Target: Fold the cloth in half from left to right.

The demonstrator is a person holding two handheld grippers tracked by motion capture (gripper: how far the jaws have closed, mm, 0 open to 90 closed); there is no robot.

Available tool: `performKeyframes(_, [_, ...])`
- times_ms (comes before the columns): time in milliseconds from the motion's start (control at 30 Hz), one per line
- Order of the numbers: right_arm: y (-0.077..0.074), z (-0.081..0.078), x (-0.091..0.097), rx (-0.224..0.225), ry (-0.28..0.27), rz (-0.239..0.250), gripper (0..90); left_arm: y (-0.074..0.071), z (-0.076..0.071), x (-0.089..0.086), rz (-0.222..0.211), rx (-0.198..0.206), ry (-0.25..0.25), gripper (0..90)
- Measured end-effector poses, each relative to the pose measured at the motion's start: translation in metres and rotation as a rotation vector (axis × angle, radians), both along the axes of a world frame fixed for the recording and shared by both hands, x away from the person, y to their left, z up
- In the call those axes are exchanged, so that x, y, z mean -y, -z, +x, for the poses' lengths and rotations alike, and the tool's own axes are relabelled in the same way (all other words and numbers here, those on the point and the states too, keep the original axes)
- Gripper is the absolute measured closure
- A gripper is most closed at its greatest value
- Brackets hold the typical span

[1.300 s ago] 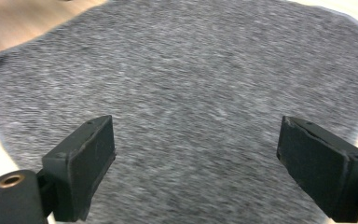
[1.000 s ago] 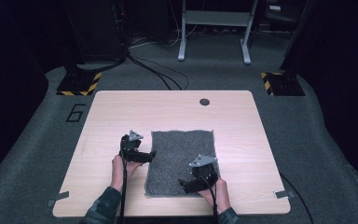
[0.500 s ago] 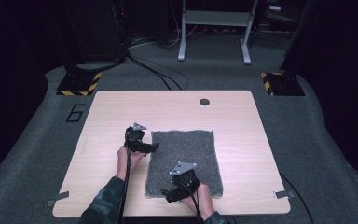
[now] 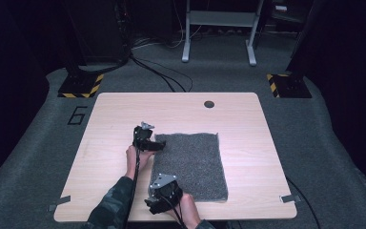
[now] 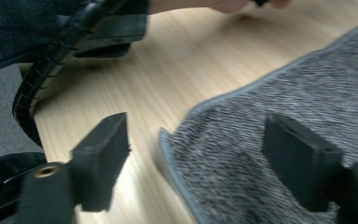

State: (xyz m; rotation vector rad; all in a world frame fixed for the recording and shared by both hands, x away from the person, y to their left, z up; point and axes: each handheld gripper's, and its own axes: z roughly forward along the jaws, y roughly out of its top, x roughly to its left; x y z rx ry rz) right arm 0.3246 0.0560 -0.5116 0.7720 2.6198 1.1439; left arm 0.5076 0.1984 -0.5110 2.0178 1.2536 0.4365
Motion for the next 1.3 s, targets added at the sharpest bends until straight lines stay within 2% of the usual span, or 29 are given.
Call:
performKeyframes(33, [0.001,0.000,-0.003,0.002,0.000,-0.007,29.9,0.002,0.000,0.002,-0.013,0.013,-0.018,21.2])
performKeyframes(67, [0.002,-0.002,-0.005,-0.004,0.018,-0.004,33.9,0.002,0.001,0.003,0.005,0.012,-0.009,22.6])
performKeyframes(100, [0.005,-0.002,-0.008,0.015,0.009,-0.015,37.7,0.003,0.001,0.004,0.010,0.017,-0.019,25.1])
performKeyframes(133, [0.006,-0.003,-0.009,0.014,0.023,-0.018,41.3,0.003,0.002,0.005,0.014,0.017,-0.023,27.3])
performKeyframes(167, [0.007,-0.003,-0.011,0.038,0.031,-0.028,45.2,0.004,0.002,0.005,0.014,0.020,-0.030,29.6])
performKeyframes(233, [0.009,-0.004,-0.012,0.054,0.040,-0.036,50.3,0.006,0.003,0.007,0.015,0.030,-0.054,34.4])
performKeyframes(333, [0.009,-0.007,-0.014,0.046,0.059,-0.054,57.4,0.009,0.003,0.008,0.019,0.023,-0.061,44.7])
performKeyframes(367, [0.010,-0.008,-0.015,0.057,0.061,-0.044,59.5,0.009,0.003,0.008,0.016,0.033,-0.067,46.3])
performKeyframes(433, [0.011,-0.009,-0.016,0.086,0.049,-0.043,65.1,0.010,0.002,0.010,0.019,0.049,-0.079,50.6])
performKeyframes(467, [0.011,-0.010,-0.016,0.089,0.053,-0.043,67.8,0.010,0.001,0.010,0.027,0.046,-0.075,52.5])
performKeyframes(567, [0.011,-0.012,-0.015,0.079,0.035,-0.047,73.3,0.012,-0.001,0.013,0.041,0.072,-0.087,56.1])
performKeyframes(667, [0.011,-0.011,-0.014,0.058,0.029,-0.038,75.1,0.013,-0.002,0.014,0.038,0.091,-0.096,59.4])
performKeyframes(833, [0.012,-0.012,-0.015,0.087,0.038,-0.032,81.0,0.014,-0.004,0.020,0.040,0.105,-0.094,72.4])
performKeyframes(900, [0.012,-0.012,-0.014,0.080,0.043,-0.034,82.8,0.014,-0.003,0.022,0.038,0.106,-0.095,76.1])
performKeyframes(967, [0.013,-0.011,-0.014,0.087,0.044,-0.030,83.9,0.014,-0.003,0.024,0.048,0.107,-0.081,80.1])
performKeyframes(1000, [0.011,-0.012,-0.013,0.074,0.049,-0.045,84.4,0.014,-0.003,0.025,0.056,0.108,-0.074,82.1])
performKeyframes(1033, [0.012,-0.013,-0.013,0.082,0.056,-0.035,85.2,0.013,-0.003,0.025,0.063,0.104,-0.065,84.2])
performKeyframes(1100, [0.013,-0.012,-0.012,0.084,0.051,-0.029,86.1,0.013,-0.003,0.026,0.065,0.111,-0.056,85.6])
performKeyframes(1133, [0.013,-0.014,-0.011,0.068,0.066,-0.023,86.4,0.013,-0.002,0.026,0.061,0.107,-0.054,86.0])
performKeyframes(1300, [0.013,-0.016,-0.005,0.066,0.087,0.002,86.7,0.012,0.000,0.023,0.041,0.086,-0.053,86.7])
